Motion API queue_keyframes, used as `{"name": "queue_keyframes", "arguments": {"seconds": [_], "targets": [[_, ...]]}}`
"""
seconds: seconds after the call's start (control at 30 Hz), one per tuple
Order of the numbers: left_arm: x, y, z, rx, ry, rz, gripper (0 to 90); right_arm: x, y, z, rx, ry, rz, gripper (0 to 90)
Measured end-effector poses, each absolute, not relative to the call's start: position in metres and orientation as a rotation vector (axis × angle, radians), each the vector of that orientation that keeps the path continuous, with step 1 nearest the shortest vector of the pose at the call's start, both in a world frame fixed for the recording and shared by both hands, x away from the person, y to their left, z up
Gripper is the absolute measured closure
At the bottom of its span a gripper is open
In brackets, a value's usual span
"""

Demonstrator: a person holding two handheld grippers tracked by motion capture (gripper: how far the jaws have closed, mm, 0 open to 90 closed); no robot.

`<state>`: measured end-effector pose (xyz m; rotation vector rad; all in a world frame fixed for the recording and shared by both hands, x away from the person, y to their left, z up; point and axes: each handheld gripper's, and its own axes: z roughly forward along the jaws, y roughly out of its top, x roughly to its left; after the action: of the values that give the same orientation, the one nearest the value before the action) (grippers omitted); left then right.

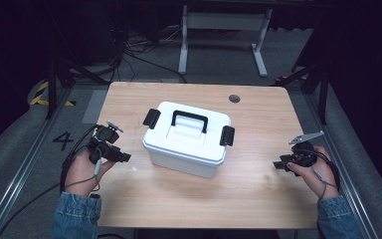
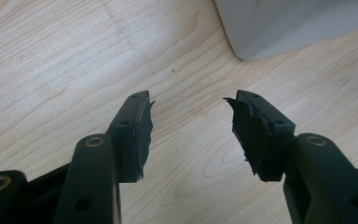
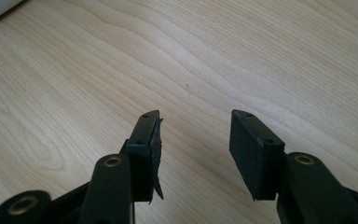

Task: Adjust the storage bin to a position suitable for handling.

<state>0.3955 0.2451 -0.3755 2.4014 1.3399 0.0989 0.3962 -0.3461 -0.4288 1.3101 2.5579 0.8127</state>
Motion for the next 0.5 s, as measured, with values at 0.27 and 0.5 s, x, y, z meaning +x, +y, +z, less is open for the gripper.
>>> {"name": "queue_keyframes", "arguments": {"seconds": [0.27,0.5], "targets": [[0.3977,0.2434,-0.3734,2.405,1.326,0.112,47.6,0.3939,-0.3464,-0.4294,1.298,2.573,0.851,53.9],[0.3981,0.2443,-0.3724,2.414,1.316,0.122,47.4,0.3933,-0.3441,-0.4298,1.270,2.582,0.844,53.9]]}}
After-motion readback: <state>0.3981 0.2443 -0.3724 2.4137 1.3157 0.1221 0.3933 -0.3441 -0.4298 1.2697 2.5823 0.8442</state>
